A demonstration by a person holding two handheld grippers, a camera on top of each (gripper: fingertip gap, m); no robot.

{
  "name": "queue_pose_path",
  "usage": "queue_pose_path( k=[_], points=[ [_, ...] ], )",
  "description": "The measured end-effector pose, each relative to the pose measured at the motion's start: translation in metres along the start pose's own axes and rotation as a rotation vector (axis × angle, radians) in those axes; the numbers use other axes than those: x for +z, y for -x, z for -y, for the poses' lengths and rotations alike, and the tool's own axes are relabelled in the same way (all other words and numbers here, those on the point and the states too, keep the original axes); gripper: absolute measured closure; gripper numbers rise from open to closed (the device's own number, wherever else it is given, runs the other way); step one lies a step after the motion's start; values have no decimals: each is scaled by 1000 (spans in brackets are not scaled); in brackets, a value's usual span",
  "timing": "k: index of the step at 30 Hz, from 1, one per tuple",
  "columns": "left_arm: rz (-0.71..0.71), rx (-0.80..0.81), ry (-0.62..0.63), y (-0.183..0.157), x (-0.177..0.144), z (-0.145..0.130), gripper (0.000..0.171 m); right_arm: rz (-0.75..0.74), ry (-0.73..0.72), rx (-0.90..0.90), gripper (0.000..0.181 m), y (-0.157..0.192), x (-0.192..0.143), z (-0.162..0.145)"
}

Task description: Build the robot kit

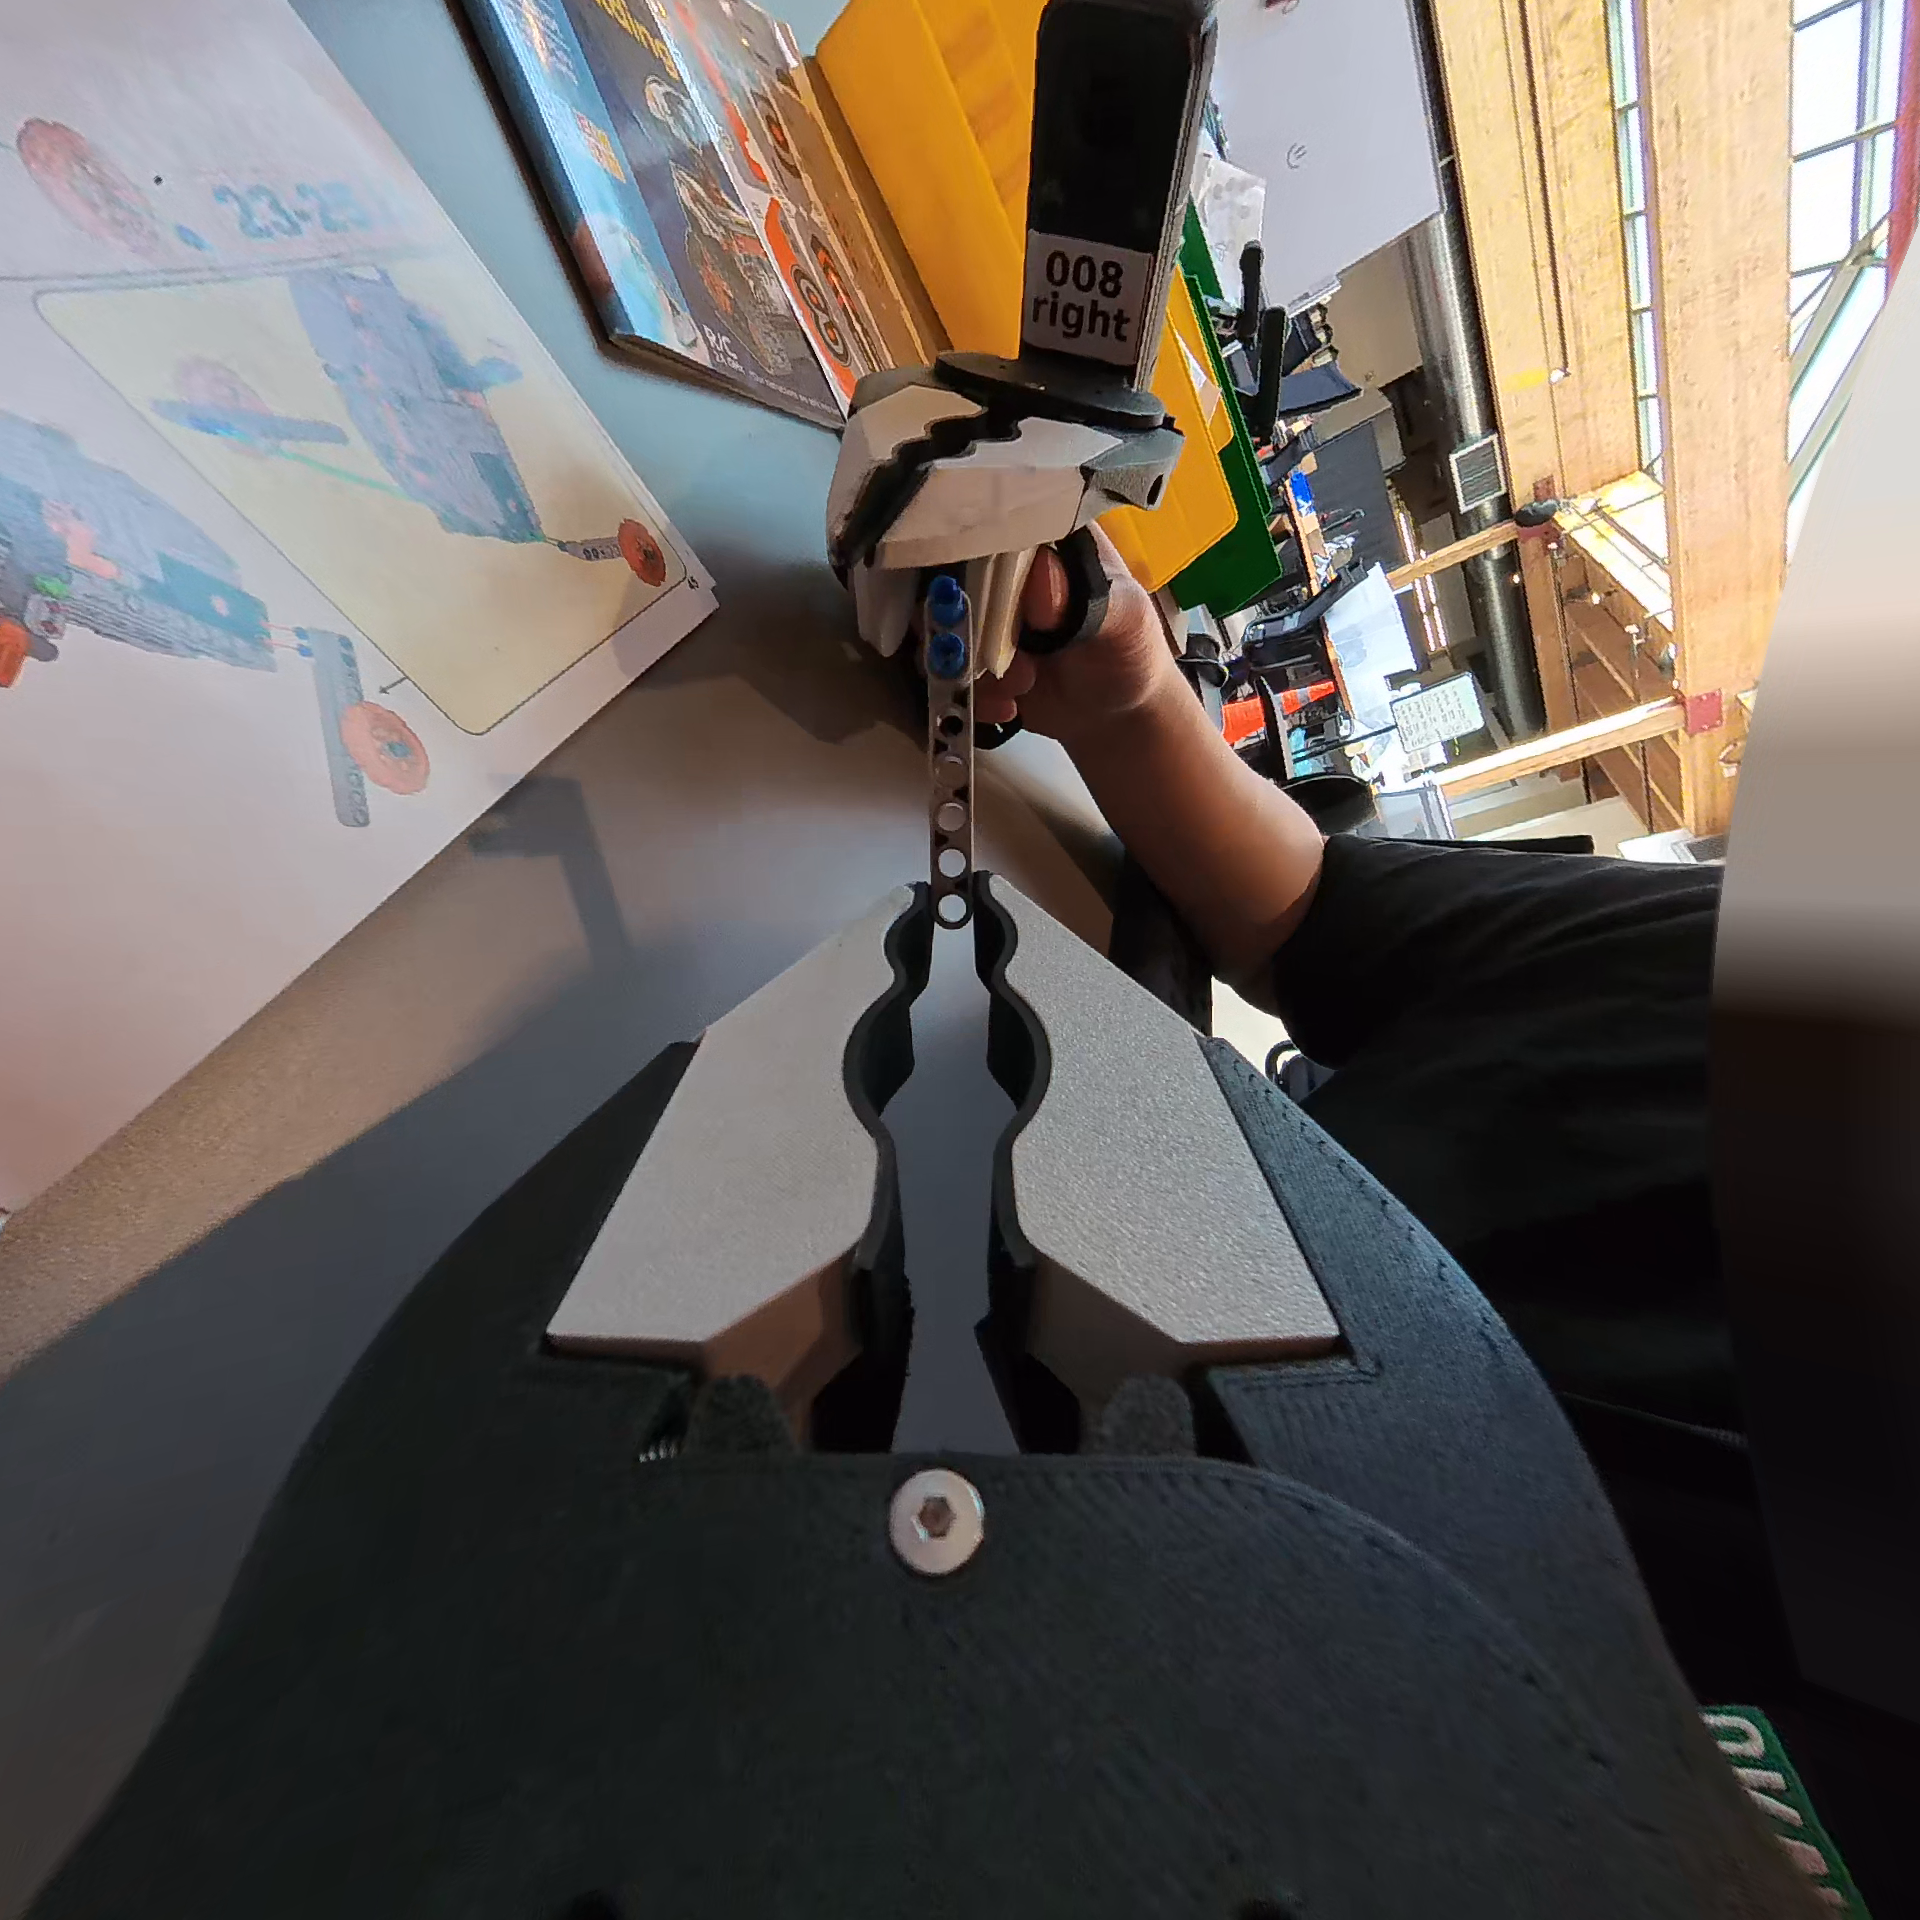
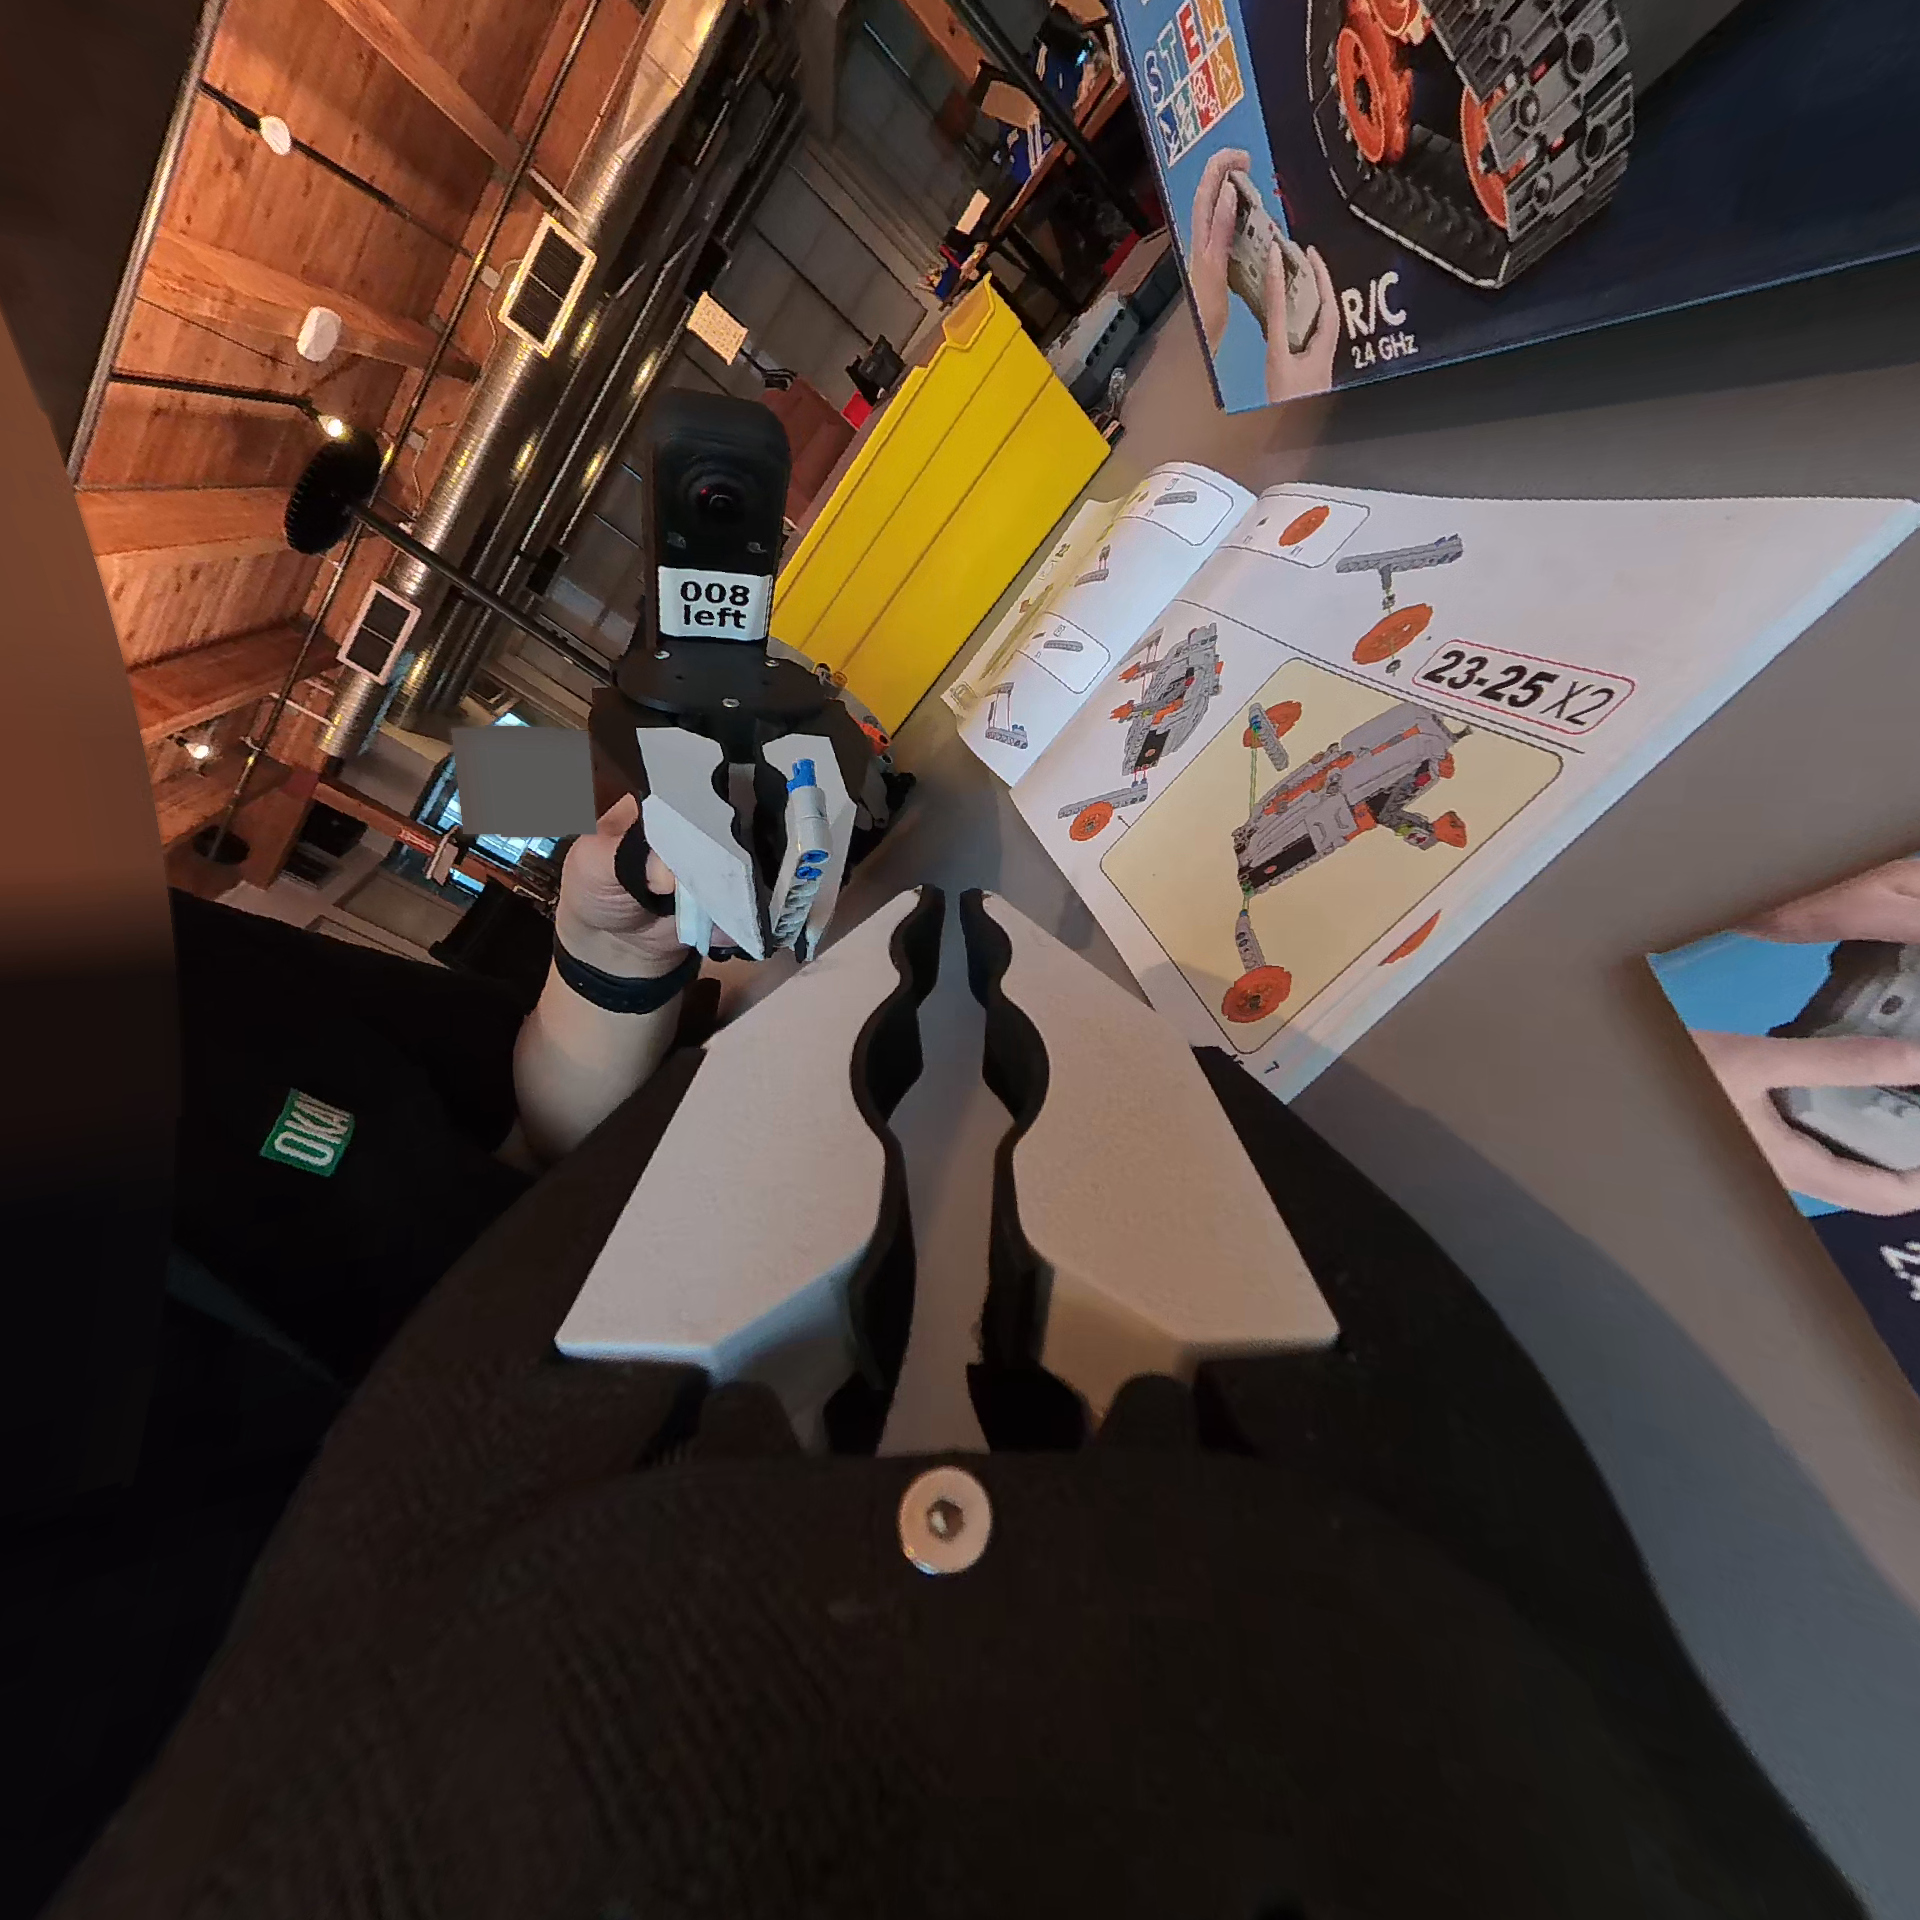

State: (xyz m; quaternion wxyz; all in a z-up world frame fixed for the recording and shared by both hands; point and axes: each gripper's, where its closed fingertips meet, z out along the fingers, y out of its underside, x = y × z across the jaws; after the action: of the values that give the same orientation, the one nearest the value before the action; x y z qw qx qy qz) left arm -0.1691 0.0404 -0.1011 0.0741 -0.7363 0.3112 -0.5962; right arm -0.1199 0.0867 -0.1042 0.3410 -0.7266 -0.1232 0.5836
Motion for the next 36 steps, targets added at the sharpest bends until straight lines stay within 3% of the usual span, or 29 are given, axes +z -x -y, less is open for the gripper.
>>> queue_pose_path(
  k=[36],
  points=[
    [-87,-40,-33,-9,0,4,166,11,-33,28,181,-1,-3,5]
  ],
)
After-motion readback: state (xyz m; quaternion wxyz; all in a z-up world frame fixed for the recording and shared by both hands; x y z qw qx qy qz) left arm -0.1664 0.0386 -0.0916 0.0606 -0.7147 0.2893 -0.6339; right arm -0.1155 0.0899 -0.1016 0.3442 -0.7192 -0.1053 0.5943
